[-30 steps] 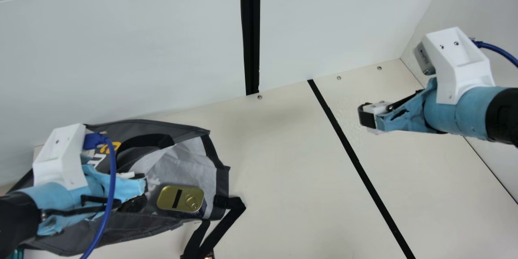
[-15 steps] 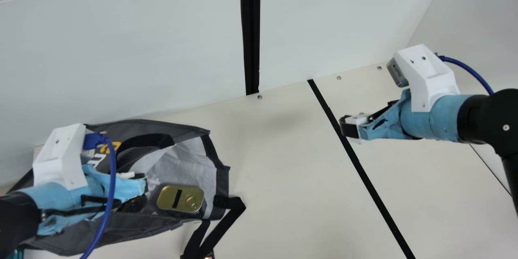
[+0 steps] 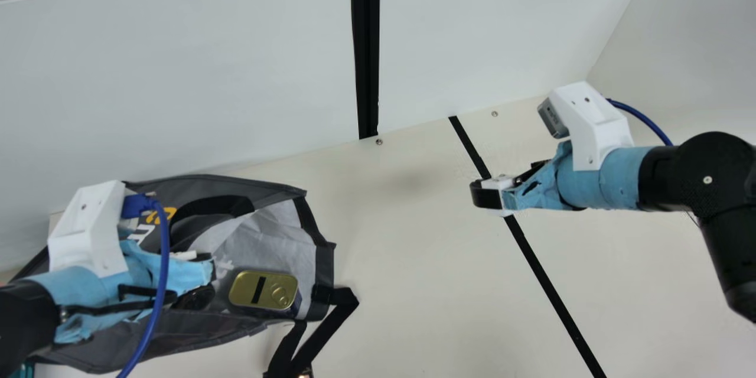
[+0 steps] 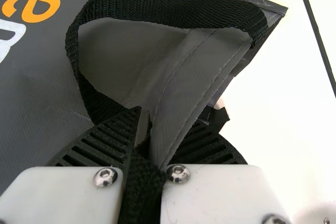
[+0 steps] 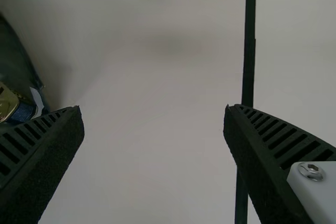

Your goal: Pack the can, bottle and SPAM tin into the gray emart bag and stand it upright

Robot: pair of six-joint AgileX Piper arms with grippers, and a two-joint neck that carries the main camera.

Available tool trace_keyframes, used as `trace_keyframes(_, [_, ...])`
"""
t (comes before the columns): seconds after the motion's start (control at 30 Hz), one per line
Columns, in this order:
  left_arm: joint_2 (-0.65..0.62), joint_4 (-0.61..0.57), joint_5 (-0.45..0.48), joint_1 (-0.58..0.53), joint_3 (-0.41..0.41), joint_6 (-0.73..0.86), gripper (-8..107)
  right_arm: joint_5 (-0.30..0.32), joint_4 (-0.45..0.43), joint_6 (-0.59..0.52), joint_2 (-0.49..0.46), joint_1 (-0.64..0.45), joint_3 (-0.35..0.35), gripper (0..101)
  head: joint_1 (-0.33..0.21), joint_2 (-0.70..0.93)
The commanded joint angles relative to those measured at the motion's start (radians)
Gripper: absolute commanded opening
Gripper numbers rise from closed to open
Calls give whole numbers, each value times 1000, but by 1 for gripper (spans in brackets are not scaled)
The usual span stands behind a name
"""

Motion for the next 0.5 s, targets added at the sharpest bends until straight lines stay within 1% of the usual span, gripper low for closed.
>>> trace_keyframes(0.0, [0,0,0,0,0,0,-8,-1,15,-11,4,6,7,95,-23,-2])
trace_keyframes(0.47, [0,0,0,0,0,0,-8,-29,110,-112,74,88,57,95,-23,-2])
